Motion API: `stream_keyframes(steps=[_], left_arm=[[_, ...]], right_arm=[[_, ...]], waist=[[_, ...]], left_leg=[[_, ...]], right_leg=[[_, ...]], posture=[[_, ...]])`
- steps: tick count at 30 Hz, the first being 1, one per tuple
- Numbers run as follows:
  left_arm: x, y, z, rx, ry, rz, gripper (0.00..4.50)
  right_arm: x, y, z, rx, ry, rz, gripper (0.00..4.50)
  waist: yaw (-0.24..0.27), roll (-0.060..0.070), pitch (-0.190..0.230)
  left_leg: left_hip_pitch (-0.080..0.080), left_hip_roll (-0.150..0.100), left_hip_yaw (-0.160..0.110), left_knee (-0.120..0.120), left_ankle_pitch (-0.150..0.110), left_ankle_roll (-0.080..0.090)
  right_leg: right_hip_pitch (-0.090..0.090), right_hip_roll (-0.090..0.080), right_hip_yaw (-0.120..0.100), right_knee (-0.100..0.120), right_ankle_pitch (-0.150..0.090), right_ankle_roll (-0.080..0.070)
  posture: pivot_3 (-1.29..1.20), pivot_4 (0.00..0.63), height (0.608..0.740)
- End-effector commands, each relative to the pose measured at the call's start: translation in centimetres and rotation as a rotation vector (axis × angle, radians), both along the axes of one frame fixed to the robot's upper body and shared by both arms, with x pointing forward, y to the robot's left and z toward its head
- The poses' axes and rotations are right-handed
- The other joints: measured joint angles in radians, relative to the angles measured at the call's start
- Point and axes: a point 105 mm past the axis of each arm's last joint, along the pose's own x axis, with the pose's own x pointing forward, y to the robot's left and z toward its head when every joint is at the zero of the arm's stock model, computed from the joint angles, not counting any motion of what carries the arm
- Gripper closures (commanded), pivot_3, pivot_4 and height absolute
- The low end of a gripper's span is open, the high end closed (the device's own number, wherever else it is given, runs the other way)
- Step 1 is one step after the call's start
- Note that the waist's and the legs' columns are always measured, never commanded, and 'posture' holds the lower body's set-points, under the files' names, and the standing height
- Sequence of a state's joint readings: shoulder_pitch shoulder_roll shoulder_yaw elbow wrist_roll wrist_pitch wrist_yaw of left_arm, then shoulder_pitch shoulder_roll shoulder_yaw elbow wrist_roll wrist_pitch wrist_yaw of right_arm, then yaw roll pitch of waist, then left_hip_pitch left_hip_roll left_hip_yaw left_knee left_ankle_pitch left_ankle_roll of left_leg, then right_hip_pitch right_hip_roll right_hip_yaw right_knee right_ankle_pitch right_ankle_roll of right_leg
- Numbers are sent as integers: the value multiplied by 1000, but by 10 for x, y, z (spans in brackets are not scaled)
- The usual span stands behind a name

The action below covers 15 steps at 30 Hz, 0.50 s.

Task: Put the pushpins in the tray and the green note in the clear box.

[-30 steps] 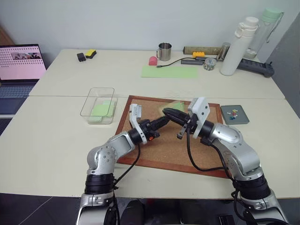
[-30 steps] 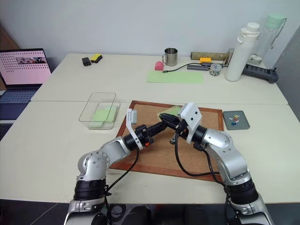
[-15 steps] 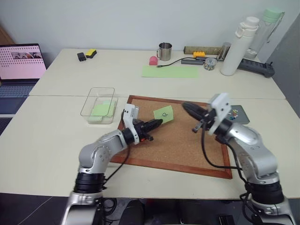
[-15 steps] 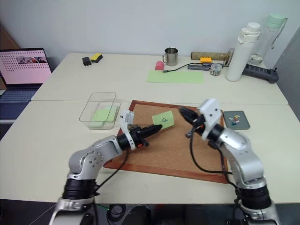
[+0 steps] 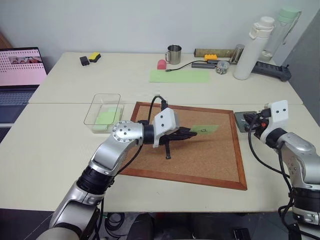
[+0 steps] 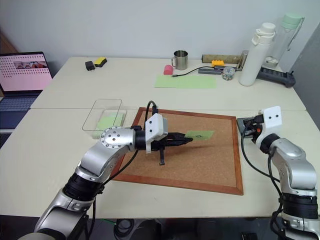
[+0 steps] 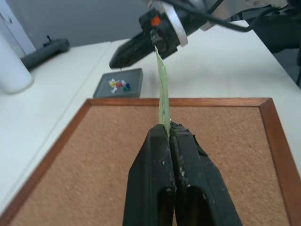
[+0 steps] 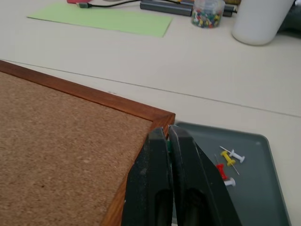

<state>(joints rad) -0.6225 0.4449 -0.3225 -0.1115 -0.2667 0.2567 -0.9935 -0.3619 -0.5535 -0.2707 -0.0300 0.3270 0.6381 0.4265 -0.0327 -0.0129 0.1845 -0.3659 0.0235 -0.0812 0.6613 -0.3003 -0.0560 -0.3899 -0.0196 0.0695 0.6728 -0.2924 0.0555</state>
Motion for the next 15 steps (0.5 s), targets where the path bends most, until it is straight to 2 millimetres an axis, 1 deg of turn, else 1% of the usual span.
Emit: stream_keyframes(steps=[1,2,3,4,5,6,7,11,15], left_arm=[[-1,-5,3,1,-44,-29,4473],[-1,-6,2,2,-44,-31,4473],[-2,-6,0,2,-43,-33,4491],[-2,-6,-1,3,-41,-34,4500],[-2,-6,-2,4,-40,-36,4500],[-3,-6,-2,6,-41,-36,4500],[-3,-5,-2,6,-41,-35,4500],[-3,-3,-2,9,-41,-29,4500],[-4,-4,-1,8,-43,-26,4500]], right_arm=[[7,-23,9,16,-31,-62,4500],[10,-27,7,25,-24,-70,4500],[12,-30,5,37,-18,-73,4275],[14,-32,3,42,-12,-76,3935],[15,-33,2,43,-10,-74,3829],[16,-34,1,42,-8,-72,3508],[17,-34,1,41,-7,-71,3368],[19,-39,-3,38,3,-74,2463],[19,-41,-4,25,1,-78,1773]], waist=[[0,0,0],[0,0,0],[0,0,0],[0,0,0],[0,0,0],[0,0,0],[0,0,0],[0,0,0],[0,0,0]], left_leg=[[0,0,0,0,0,0],[0,0,0,0,0,0],[0,0,0,0,0,0],[0,0,0,0,0,0],[0,0,0,0,0,0],[0,0,0,0,0,0],[0,0,0,0,0,0],[0,0,0,0,0,0],[0,0,0,0,0,0]], right_leg=[[0,0,0,0,0,0],[0,0,0,0,0,0],[0,0,0,0,0,0],[0,0,0,0,0,0],[0,0,0,0,0,0],[0,0,-1,0,0,0],[0,0,0,0,0,0],[0,0,0,0,0,0],[0,0,0,0,0,0]], posture=[[0,150,740],[0,150,740],[0,150,740],[0,150,740],[0,150,740],[0,150,740],[0,150,740],[0,150,740],[0,150,740]])
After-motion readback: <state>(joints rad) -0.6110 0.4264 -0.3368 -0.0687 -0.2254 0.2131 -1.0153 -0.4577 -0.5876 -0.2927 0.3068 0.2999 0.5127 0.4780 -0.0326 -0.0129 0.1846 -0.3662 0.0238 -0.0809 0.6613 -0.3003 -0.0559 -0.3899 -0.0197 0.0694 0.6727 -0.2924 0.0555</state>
